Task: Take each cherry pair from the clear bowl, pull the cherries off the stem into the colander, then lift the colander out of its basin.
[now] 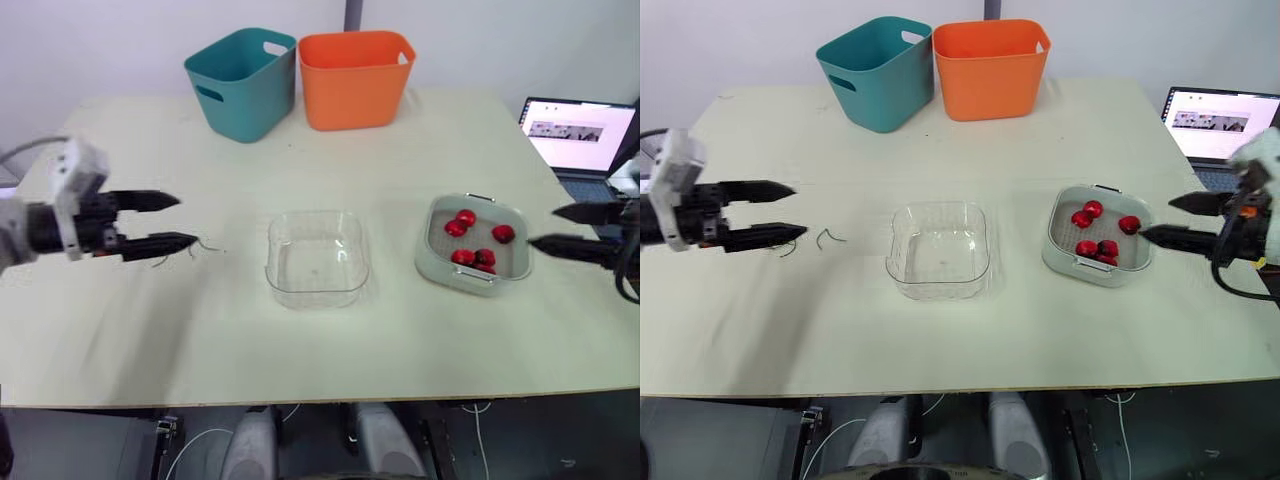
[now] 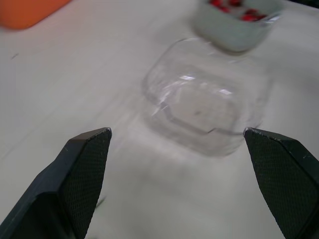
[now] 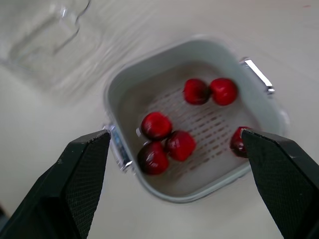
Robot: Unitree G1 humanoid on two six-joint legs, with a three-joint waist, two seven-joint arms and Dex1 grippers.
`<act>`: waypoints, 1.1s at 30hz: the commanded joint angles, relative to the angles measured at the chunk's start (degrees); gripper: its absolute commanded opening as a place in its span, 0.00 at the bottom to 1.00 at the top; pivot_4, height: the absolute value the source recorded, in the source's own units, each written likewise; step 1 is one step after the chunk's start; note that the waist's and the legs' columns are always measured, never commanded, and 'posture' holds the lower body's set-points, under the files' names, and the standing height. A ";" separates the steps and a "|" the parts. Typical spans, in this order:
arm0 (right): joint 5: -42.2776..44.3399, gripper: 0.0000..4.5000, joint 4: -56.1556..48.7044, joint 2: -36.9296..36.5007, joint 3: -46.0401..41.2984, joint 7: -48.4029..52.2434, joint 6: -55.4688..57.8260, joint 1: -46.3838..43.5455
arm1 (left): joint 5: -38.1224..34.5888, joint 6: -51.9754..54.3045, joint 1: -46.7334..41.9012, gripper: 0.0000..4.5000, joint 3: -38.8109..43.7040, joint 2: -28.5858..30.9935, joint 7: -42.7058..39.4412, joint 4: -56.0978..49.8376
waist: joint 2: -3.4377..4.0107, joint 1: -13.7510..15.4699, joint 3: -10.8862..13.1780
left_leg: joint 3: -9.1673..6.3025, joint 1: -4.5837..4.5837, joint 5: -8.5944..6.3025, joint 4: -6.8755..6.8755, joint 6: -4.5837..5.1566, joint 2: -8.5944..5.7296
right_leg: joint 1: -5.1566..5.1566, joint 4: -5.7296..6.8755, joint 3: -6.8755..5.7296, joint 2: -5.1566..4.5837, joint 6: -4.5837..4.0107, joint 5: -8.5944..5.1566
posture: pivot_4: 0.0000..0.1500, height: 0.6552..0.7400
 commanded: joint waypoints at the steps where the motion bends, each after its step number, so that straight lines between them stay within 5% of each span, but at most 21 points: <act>1: -1.96 1.00 -3.14 -2.71 6.03 4.39 -4.25 -3.27 | -2.62 1.09 -6.36 0.99 -4.49 -1.04 -2.83 -4.91 | 0.00 -0.13 0.00 | 0.01 0.01 0.00 -0.01 0.00 0.00 | -0.01 0.00 0.00 0.00 0.00 0.00 | 1.00 1.00; 10: -11.11 1.00 -3.45 -0.43 19.57 9.34 -13.17 -7.50 | -2.75 -0.88 -14.26 0.99 -12.61 -6.40 -7.02 -9.55 | 0.00 -0.22 0.00 | 0.02 -0.01 0.00 0.03 0.00 0.00 | -0.02 0.02 0.01 0.02 0.02 -0.01 | 1.00 1.00; 13: -14.54 0.86 -2.07 1.15 22.28 9.29 -16.02 -8.72 | -1.71 -2.29 -14.56 1.00 -14.26 -8.42 -6.85 -10.91 | 0.02 -0.12 0.01 | 0.02 -0.01 0.00 0.06 0.00 -0.01 | -0.01 0.02 0.01 0.02 0.02 -0.01 | 1.00 1.00; 18: -16.18 0.49 -2.42 2.15 23.36 9.17 -15.61 -9.80 | -1.77 -2.15 -13.62 1.00 -14.64 -9.51 -5.77 -11.53 | 0.03 -0.12 0.02 | 0.01 -0.04 0.01 0.05 0.01 -0.01 | -0.06 0.06 0.04 0.03 0.04 0.00 | 1.00 1.00; 33: -22.90 0.49 -0.89 6.18 27.35 9.06 -16.98 -12.09 | -3.17 -0.41 -12.58 1.00 -13.18 -9.92 -2.19 -12.74 | 0.03 -0.01 0.02 | 0.01 -0.02 0.01 0.08 0.01 -0.02 | 0.01 0.07 0.04 0.02 0.04 0.00 | 1.00 1.00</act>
